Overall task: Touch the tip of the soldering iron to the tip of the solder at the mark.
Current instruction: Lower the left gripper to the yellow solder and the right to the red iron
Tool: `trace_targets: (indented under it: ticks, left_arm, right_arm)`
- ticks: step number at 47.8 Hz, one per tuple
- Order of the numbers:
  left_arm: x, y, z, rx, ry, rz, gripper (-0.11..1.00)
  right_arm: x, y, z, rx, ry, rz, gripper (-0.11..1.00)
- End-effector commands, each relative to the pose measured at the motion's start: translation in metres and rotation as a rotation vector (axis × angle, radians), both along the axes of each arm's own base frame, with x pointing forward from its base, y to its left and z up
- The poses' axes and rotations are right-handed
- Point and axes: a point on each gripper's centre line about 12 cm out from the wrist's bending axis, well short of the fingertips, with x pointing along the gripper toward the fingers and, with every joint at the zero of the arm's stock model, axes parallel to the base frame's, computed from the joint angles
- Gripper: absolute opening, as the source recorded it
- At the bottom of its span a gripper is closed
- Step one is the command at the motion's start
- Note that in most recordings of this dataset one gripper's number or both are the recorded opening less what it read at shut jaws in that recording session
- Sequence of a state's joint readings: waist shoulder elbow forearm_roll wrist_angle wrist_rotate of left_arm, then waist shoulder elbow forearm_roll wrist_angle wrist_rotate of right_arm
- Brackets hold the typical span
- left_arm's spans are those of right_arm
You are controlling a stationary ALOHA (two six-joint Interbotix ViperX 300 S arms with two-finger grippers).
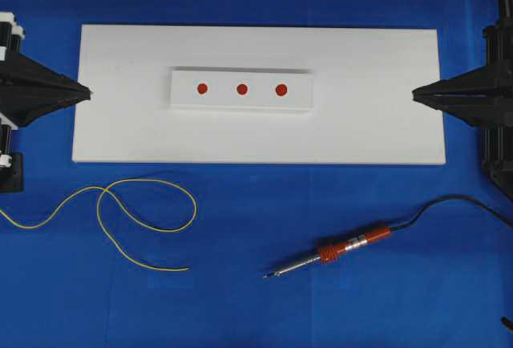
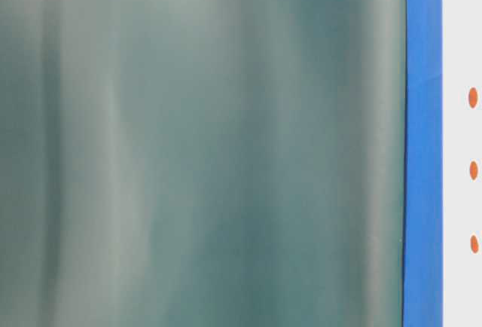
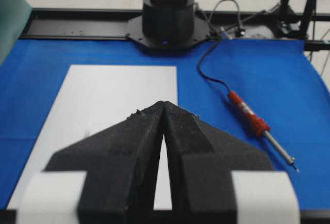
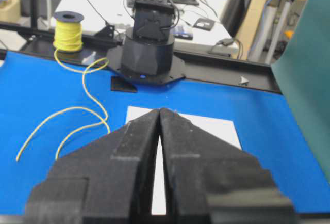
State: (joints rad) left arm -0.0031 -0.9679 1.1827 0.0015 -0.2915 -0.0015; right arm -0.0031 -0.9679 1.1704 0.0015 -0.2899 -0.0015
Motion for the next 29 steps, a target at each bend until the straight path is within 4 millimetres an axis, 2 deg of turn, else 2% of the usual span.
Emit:
trace_targets:
  ticks: [1, 7, 15, 21, 24, 29]
  left_arm:
    - [0.003, -0.001, 0.003, -0.026, 0.012, -0.009, 0.01]
    - [0.004, -0.008, -0.001, -0.019, 0.031, -0.040, 0.01]
    - [0.005, -0.026, -0.009, -0.010, 0.062, -0.129, 0.01]
    - [0.008, -0.044, -0.025, -0.006, 0.101, -0.210, 0.01]
    - [0.010, -0.052, -0.028, -0.005, 0.105, -0.248, 0.01]
    - [0.014, -0.065, -0.036, -0.005, 0.129, -0.296, 0.02]
  right_arm:
    - [0.004, 0.004, 0.002, 0.008, 0.005, 0.020, 0.00]
    - [0.009, 0.009, -0.004, 0.022, 0.069, 0.045, -0.06]
    - [0.012, 0.021, -0.012, 0.059, 0.112, 0.100, -0.06]
    - [0.014, 0.035, -0.021, 0.069, 0.155, 0.166, -0.05]
    - [0.015, 0.045, -0.027, 0.067, 0.183, 0.206, -0.03]
    - [0.018, 0.058, -0.038, 0.083, 0.232, 0.257, 0.11]
